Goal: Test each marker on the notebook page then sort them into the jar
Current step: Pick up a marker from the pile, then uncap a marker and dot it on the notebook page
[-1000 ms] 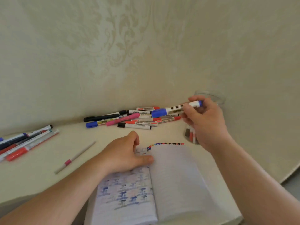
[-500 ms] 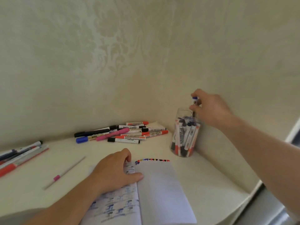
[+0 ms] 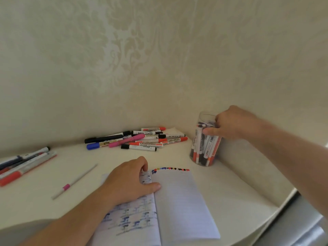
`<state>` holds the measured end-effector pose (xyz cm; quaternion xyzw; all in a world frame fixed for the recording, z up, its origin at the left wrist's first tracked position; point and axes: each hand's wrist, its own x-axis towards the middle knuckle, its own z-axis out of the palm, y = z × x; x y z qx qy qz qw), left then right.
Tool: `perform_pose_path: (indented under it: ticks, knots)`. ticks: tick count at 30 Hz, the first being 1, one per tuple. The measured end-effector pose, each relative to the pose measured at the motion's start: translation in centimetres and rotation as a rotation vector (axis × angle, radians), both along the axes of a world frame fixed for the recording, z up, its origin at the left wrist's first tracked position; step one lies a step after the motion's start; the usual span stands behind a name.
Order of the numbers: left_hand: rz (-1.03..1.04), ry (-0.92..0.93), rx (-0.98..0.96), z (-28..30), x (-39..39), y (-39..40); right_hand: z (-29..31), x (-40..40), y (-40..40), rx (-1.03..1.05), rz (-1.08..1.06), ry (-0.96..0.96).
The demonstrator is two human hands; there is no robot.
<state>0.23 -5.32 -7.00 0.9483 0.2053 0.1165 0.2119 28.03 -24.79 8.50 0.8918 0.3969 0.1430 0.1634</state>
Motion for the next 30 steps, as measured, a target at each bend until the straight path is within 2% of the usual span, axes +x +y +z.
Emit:
perform_pose_path:
  ticks: [4, 6, 8, 9, 10, 12, 15, 17, 25, 28, 30]
  knots:
    - [-0.009, 0.001, -0.01, 0.0, 0.0, 0.1, -0.8, -0.5, -0.3, 0.092, -0.025, 0.038]
    - [-0.016, 0.002, -0.007, -0.1, 0.0, 0.2, -0.4, -1.7, -0.1, 0.267, -0.029, -0.045]
    - [-0.021, 0.001, -0.007, -0.1, 0.0, 0.3, -0.3, -3.5, 0.7, 0.561, 0.163, -0.229]
    - [-0.023, -0.002, -0.008, -0.2, 0.1, 0.3, -0.6, -4.7, 1.6, 0.661, 0.31, -0.27]
    - [-0.023, -0.004, -0.011, -0.2, 0.0, 0.3, -1.0, -6.0, 2.8, 0.694, 0.435, -0.222]
    - [-0.019, -0.007, -0.016, -0.2, 0.1, 0.3, -3.2, -8.1, 6.3, 0.59, 0.555, 0.019]
    - [-0.013, -0.022, -0.031, -0.2, 0.2, 0.2, -8.1, -9.9, 12.1, 0.338, 0.47, 0.374]
    - [-0.019, -0.04, -0.045, -0.3, 0.2, 0.2, -10.6, -10.3, 15.1, 0.236, 0.405, 0.475]
    - [-0.022, -0.058, -0.029, -0.5, 0.4, 0.6, -13.4, -9.8, 20.5, 0.255, 0.267, 0.436]
    - [-0.02, -0.05, -0.034, -0.7, 0.4, 0.7, -13.2, -9.5, 20.3, 0.212, 0.271, 0.457]
    - [-0.021, -0.046, -0.03, -0.6, 0.4, 0.7, -12.9, -9.6, 19.8, 0.17, 0.332, 0.386]
